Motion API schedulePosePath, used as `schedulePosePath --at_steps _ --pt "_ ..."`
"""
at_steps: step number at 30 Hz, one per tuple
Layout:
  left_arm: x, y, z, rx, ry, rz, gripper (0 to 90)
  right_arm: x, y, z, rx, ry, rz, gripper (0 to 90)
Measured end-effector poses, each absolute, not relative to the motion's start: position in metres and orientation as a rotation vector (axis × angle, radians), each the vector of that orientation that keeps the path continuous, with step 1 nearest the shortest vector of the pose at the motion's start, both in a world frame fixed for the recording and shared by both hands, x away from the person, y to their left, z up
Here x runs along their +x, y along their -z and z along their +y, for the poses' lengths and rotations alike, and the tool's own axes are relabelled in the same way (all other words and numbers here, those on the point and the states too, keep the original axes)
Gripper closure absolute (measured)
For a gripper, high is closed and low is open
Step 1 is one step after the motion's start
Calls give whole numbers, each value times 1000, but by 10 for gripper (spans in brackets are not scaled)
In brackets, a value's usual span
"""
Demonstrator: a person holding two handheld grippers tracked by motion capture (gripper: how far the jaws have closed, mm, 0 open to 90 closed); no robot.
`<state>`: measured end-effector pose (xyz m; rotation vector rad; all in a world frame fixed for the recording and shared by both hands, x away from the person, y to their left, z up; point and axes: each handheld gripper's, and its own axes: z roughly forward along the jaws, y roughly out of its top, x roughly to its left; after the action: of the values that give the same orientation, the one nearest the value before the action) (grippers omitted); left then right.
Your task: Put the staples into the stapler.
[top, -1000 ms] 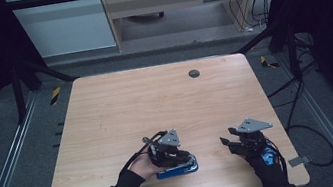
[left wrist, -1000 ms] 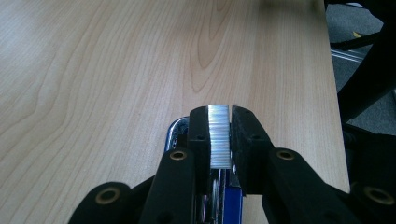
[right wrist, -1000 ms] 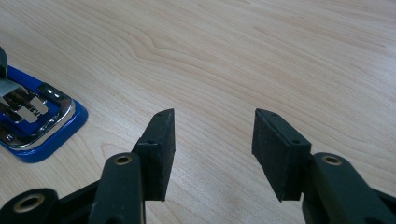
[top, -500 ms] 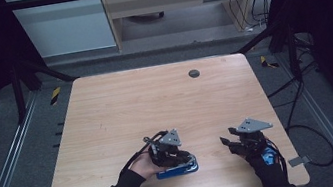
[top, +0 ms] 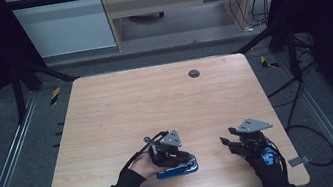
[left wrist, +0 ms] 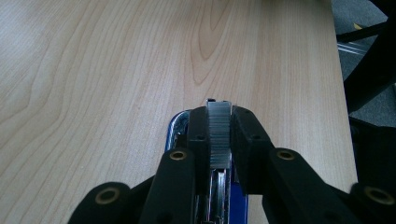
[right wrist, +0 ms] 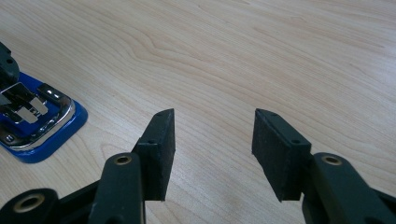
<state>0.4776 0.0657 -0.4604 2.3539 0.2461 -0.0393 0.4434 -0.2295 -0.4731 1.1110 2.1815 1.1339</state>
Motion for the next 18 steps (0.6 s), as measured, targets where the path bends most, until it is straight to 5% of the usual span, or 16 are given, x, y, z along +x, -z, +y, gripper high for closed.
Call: schedulePosePath --at_steps 18 --pt "478 460 62 2385 75 333 771 443 473 -229 1110 -1133 2183 494"
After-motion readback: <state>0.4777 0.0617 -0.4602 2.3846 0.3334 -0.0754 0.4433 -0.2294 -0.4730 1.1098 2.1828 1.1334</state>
